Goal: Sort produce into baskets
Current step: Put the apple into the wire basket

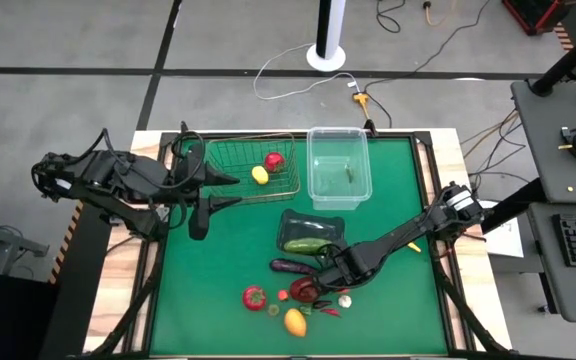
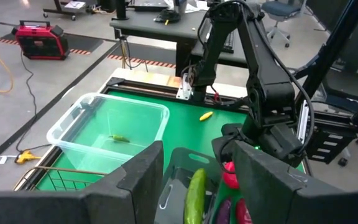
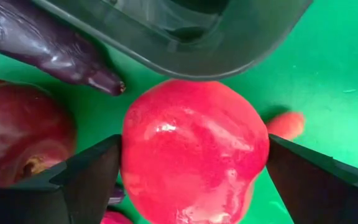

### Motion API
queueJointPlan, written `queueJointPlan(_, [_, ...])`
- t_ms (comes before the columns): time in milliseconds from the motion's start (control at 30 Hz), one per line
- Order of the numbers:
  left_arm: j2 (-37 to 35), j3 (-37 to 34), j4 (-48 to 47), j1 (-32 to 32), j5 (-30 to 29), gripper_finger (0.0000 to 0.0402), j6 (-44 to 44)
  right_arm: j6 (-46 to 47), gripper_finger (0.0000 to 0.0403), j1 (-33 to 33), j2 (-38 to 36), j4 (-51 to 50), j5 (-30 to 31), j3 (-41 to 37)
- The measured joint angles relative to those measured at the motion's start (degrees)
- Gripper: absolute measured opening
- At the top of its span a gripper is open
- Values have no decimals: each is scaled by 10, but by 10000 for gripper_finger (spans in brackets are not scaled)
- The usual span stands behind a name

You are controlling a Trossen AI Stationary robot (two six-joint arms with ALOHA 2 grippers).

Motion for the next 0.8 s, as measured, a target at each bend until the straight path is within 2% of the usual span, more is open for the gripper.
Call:
queueJointPlan(333, [0, 0, -1, 0, 0, 176, 0, -3, 326, 0, -26, -20, 14, -4])
queueJointPlan(700, [0, 0, -5, 0, 0, 176, 0, -13, 321, 1, -145, -27, 16, 11])
queueJointPlan(800, [0, 0, -5, 0, 0, 176, 0, -33, 321, 1, -175, -26, 47, 34])
